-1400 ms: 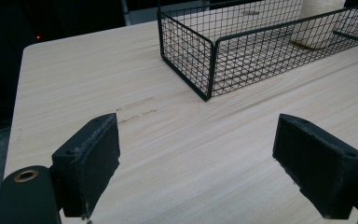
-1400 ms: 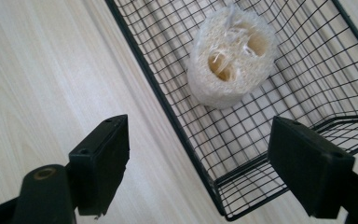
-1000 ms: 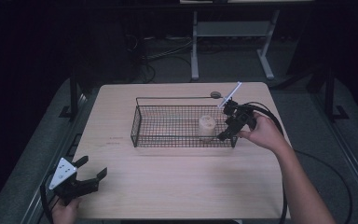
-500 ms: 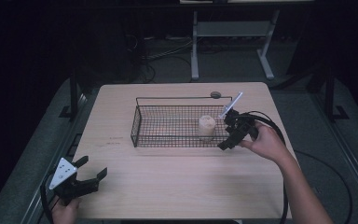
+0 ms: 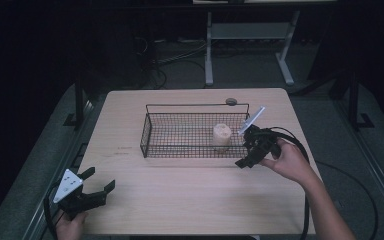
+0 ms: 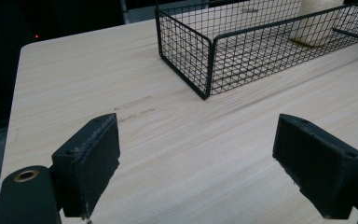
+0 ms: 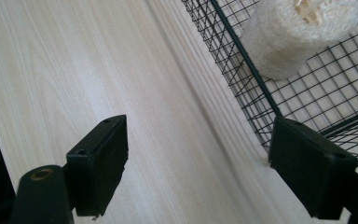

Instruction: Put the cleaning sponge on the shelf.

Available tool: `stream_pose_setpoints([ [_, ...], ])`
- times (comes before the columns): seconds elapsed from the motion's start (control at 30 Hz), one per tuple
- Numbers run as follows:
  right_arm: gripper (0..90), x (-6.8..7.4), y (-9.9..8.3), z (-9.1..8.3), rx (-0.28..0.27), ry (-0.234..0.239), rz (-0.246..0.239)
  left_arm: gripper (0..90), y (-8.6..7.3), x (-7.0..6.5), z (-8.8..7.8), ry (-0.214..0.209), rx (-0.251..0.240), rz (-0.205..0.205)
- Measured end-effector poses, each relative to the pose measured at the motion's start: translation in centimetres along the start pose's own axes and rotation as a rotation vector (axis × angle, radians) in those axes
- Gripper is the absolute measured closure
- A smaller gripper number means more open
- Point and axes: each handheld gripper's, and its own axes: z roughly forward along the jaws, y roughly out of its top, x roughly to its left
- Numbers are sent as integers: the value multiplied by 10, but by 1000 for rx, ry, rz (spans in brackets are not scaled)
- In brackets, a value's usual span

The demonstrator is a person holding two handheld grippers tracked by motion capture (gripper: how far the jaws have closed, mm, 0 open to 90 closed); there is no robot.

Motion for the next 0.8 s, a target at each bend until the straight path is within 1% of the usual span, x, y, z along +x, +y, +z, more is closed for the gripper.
stream_pose_setpoints([
  [0.03,193,1,-3,2,0,7,1,140,0,0,0,0,0,0],
  [0.17,193,4,-7,4,0,11,3,139,0,0,0,0,0,0],
  [0.27,193,5,-9,5,6,-1,-3,140,0,0,0,1,0,0],
  [0.3,194,5,-10,6,3,10,1,140,0,0,0,1,0,0],
  [0.43,194,8,-16,9,3,15,7,140,0,0,0,3,2,-2],
  [0.6,193,11,-24,10,2,13,7,139,0,0,0,1,4,4],
  [0.8,193,13,-33,12,-4,12,17,139,0,-1,0,2,7,8],
])
